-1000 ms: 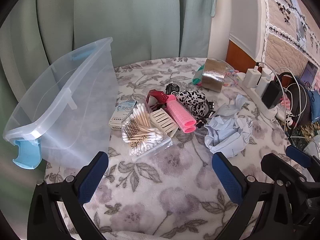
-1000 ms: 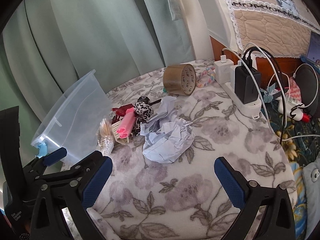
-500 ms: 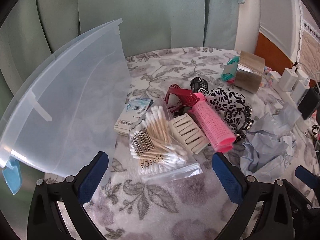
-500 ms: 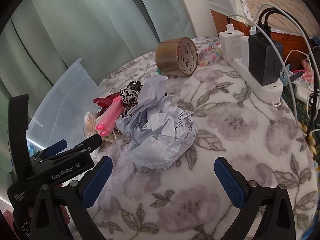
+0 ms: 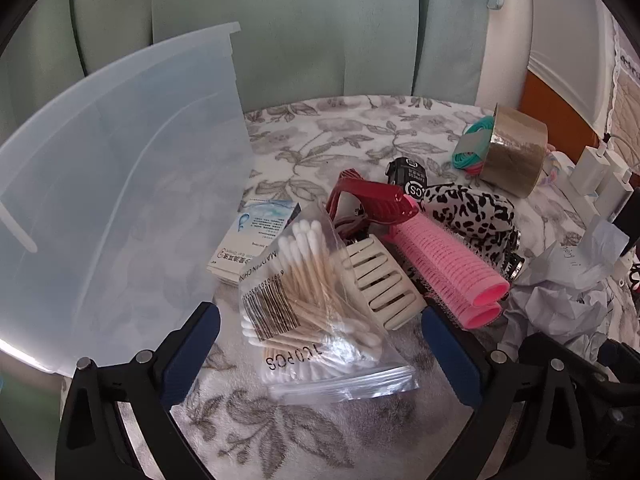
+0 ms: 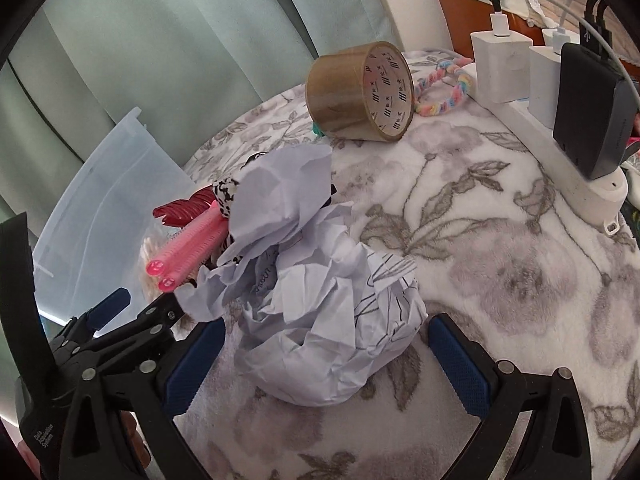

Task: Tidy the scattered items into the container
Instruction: 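Move both grippers toward the crumpled paper and cotton swab bag, then grasp the crumpled white paper with the right gripper while the left grasps the cotton swab bag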

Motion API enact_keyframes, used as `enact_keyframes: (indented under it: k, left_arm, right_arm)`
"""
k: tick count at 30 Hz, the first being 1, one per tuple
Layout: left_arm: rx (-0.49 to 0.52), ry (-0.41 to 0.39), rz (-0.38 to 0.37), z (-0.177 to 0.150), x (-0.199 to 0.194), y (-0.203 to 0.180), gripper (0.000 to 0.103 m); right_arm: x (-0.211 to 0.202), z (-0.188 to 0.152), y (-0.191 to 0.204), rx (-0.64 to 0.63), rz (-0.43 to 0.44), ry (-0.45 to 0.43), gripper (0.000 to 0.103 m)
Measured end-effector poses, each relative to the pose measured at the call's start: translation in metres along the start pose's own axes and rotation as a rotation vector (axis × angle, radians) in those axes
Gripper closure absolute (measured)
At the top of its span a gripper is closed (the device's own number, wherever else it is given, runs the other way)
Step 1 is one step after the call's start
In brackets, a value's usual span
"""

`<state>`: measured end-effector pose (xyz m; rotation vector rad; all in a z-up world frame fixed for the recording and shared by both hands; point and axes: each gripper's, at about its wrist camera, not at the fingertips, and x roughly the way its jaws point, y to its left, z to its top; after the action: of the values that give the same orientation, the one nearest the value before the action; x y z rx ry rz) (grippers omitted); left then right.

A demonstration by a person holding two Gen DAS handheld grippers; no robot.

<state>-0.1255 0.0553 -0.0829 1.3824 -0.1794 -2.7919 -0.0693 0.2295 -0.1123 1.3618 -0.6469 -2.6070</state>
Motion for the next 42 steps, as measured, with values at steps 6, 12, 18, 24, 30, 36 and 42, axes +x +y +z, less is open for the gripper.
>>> enact_keyframes:
  k: [6,12,18,24,30,36,42]
  left_arm:
    - [-0.063,0.073,-0.043,-0.002,0.011,0.012,0.020]
    - [-0.076,0.064,-0.057,0.000,0.010,0.014,0.030]
    - [-0.055,0.051,-0.042,-0.001,0.007,0.014,0.051]
    - [-0.051,0.049,-0.022,-0.004,0.003,0.019,0.071]
    - [-0.028,0.049,-0.023,-0.012,-0.009,0.016,0.074]
    - [-0.026,0.018,-0.047,-0.018,-0.038,0.020,0.074]
    - [-0.018,-0.043,-0.088,-0.027,-0.078,0.023,0.074]
  right_arm:
    - [0.000,0.003,-0.007,0.028,0.034,-0.011,0.002]
    - [-0.002,0.008,-0.012,0.063,0.027,-0.025,0.013]
    - [-0.004,0.008,-0.016,0.070,0.029,-0.022,0.018]
    - [-0.010,0.008,-0.017,0.097,0.045,-0.016,0.022]
    - [-0.027,0.002,-0.014,0.111,0.053,-0.026,0.024]
    - [-0.061,-0.001,0.002,0.080,0.057,-0.081,0.024]
    - [-0.100,-0.006,0.025,0.040,0.056,-0.140,0.024]
